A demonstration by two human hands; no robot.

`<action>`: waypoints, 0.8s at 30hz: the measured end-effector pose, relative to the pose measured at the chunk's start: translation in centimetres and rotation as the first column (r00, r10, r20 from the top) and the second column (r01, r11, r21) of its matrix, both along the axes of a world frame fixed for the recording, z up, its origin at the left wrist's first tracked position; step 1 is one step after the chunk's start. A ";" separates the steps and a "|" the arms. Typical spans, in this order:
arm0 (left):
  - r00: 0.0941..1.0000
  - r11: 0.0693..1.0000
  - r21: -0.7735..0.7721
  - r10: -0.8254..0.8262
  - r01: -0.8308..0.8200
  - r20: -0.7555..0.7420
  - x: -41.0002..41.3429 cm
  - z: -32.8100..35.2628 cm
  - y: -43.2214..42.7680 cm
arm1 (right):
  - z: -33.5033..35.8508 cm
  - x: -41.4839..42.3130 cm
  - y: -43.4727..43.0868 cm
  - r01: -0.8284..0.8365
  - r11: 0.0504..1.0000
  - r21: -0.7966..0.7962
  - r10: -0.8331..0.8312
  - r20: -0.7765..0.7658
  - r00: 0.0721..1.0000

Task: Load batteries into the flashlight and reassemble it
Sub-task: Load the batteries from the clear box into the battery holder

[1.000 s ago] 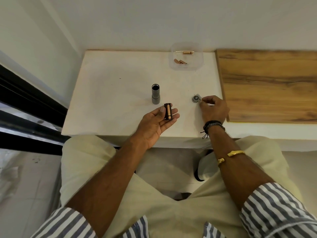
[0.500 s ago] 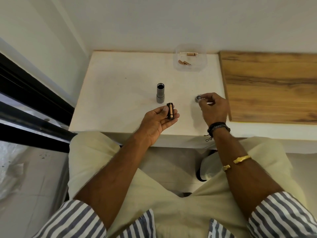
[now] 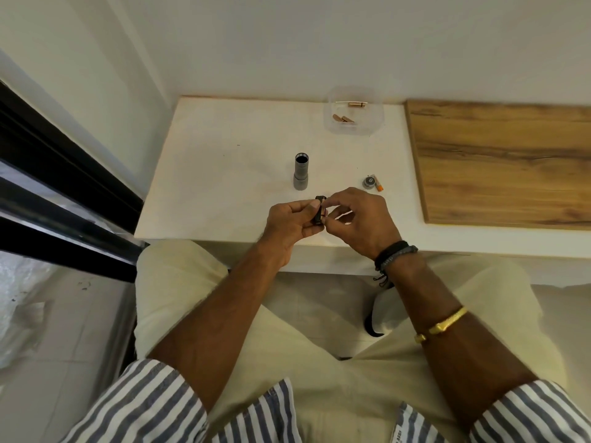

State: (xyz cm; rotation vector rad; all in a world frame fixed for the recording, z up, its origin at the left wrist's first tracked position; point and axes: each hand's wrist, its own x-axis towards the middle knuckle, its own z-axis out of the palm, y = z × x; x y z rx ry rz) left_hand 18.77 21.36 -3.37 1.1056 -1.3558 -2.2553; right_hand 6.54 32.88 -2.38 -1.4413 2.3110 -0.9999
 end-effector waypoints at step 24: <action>0.993 0.998 -0.063 0.023 -0.015 0.117 0.1 -0.3 0.0 | 0.1 1.2 0.2 -0.008 1.000 -0.030 0.007 -0.017 1.000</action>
